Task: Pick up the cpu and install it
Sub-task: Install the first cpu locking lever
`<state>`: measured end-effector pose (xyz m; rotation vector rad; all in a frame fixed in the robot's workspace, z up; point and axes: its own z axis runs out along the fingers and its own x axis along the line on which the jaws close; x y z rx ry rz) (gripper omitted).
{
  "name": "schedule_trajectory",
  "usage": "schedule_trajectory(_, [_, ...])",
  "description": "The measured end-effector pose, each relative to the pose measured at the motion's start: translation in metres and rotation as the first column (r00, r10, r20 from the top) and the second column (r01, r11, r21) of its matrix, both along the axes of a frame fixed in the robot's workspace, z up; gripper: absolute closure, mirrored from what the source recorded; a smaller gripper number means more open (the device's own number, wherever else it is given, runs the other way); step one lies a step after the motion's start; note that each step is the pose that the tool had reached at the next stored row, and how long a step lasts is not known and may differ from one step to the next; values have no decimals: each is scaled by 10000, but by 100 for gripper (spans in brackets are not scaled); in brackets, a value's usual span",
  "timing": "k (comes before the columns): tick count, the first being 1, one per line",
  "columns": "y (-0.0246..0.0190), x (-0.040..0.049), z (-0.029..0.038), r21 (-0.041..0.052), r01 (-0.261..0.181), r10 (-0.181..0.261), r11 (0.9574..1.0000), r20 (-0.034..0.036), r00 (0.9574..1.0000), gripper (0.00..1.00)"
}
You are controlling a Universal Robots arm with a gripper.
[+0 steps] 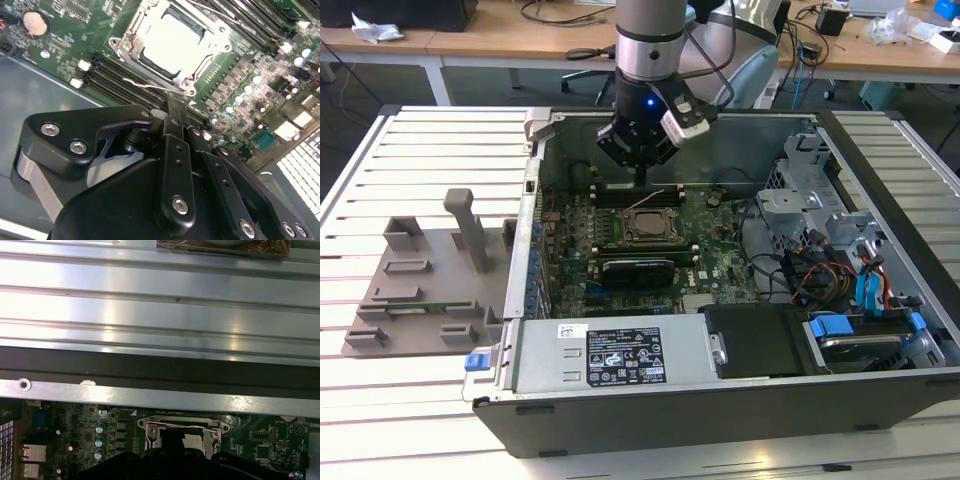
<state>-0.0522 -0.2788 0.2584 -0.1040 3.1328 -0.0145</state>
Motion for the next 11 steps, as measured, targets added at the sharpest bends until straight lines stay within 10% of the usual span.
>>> schedule_trajectory(6, [-4, 4, -4, 10, -1, 1, 10000, 0, 10000, 89])
schedule_trajectory(9, [-49, 3, -24, 307, 2, -2, 9995, 1, 10000, 89])
schedule_trajectory(11, [-90, 4, -49, 792, 1, -1, 9969, 0, 10000, 89])
